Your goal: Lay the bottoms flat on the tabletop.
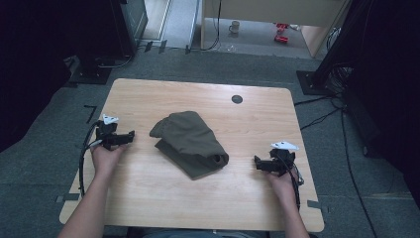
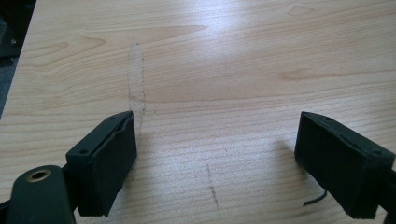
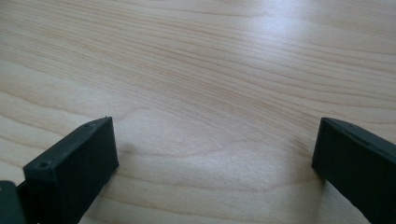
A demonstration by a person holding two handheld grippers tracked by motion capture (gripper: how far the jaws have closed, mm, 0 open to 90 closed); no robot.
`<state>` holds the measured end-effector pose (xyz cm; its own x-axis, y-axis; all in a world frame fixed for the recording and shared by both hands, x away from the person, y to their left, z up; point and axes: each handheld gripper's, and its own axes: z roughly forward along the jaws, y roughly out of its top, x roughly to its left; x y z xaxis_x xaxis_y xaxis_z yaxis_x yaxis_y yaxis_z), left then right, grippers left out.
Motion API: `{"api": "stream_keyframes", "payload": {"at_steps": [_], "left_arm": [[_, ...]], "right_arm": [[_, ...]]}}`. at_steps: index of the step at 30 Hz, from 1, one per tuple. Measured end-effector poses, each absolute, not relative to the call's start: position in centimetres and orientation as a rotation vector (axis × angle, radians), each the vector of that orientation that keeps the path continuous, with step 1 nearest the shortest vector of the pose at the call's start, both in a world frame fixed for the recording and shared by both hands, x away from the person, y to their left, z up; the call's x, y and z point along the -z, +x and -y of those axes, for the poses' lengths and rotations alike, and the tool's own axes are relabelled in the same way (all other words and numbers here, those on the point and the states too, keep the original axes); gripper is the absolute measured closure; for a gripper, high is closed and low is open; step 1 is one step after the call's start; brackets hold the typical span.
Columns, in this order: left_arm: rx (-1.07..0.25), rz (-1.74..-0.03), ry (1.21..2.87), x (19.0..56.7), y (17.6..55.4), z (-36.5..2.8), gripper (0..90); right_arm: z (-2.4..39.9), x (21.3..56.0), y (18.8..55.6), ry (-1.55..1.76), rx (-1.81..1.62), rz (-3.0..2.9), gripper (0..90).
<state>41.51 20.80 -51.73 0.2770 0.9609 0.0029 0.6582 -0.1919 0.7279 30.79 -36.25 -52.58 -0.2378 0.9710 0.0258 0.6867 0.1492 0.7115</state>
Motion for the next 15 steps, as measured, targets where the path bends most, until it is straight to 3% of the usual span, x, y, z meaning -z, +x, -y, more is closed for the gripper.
{"api": "stream_keyframes", "payload": {"at_steps": [7, 11, 13, 14, 15], "left_arm": [[-0.631, -1.45, 1.934, 51.72, 41.49, -20.78, 12.5], [-0.63, -1.439, 1.934, 51.69, 41.21, -20.82, 14.6], [-0.629, -1.419, 1.935, 51.65, 41.04, -20.87, 25.3], [-0.624, -1.401, 1.934, 51.56, 40.84, -20.93, 25.3], [-0.617, -1.386, 1.937, 51.47, 40.71, -20.95, 35.7]], "right_arm": [[36.22, 52.51, 30.6, 1.538, -0.89, -2.008, 7.4], [36.07, 52.28, 30.43, 1.513, -0.914, -2.02, 20.9], [35.98, 52.22, 30.41, 1.514, -0.916, -2.024, 22.6], [35.87, 52.13, 30.39, 1.512, -0.92, -2.033, 25.0], [35.75, 52.04, 30.34, 1.509, -0.928, -2.045, 27.3]]}}
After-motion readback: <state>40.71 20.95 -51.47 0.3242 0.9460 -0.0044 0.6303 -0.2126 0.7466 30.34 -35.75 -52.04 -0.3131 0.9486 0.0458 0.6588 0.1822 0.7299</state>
